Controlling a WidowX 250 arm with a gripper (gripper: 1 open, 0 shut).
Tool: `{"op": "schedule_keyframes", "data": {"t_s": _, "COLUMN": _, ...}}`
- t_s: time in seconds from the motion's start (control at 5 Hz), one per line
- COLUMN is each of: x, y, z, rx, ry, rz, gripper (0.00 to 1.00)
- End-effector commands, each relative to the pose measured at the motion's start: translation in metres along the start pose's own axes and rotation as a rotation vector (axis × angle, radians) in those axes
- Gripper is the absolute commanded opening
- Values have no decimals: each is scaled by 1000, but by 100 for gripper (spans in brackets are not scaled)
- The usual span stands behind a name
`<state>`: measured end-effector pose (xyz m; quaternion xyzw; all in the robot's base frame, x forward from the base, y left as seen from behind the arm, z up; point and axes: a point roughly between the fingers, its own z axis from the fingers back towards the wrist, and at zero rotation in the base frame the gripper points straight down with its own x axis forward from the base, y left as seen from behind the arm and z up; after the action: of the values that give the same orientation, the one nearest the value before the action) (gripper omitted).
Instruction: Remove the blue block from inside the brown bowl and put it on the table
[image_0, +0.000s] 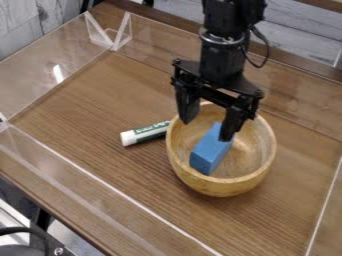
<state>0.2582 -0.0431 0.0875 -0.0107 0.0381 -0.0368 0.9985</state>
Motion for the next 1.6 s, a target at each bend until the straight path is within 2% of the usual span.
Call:
{"op": "schedule_keyframes", "data": {"t_s": 0.0, "x": 4, "y": -6, "z": 6, "rx": -6, "ry": -47, "rz": -18, "gripper": 100}}
{"op": "schedule_keyframes", "data": {"t_s": 1.4, "x": 6, "y": -16, "z": -31, "rx": -30, "ry": -75, "rz": -33, "gripper": 100}}
